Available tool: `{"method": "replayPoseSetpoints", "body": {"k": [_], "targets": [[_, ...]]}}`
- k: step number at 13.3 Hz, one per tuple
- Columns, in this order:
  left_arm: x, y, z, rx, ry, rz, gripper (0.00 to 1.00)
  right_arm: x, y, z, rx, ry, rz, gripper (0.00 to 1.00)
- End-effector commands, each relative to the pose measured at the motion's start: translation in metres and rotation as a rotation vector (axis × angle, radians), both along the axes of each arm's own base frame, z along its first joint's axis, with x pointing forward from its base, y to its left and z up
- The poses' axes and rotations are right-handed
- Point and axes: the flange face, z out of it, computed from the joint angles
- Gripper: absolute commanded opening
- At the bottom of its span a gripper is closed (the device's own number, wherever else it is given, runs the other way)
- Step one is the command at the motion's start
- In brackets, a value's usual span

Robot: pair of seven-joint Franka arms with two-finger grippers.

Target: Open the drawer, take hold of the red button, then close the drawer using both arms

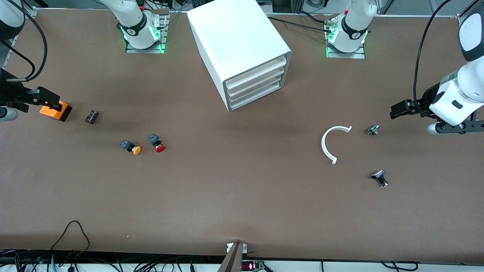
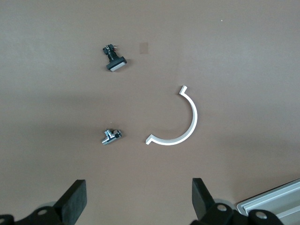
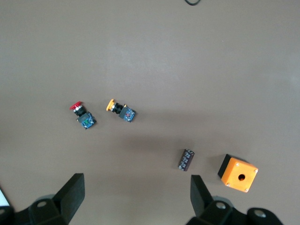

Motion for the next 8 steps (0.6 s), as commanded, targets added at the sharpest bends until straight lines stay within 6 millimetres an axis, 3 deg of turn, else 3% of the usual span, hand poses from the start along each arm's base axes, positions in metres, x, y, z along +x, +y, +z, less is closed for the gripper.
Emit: {"method": "replayPoseSetpoints", "body": {"k": [1,3,8], "targets": [[0.0006,0.0038,0.0196,0.049,-0.038,-0.035,0.99,0.0002,0.0070,0.0048,0.008,-0.010,-0.094,1.00],[0.0002,0.0046,0.0181,0.048,-0.034,-0.033,0.99,-0.0002,0.0024,0.0027,0.016,0.001,0.012,1.00],[0.0039,0.0054,0.0172,0.051,-0.034,-0.018,0.99,0.0001,0.0016,0.0036,0.016,-0.003,-0.004,1.00]]}}
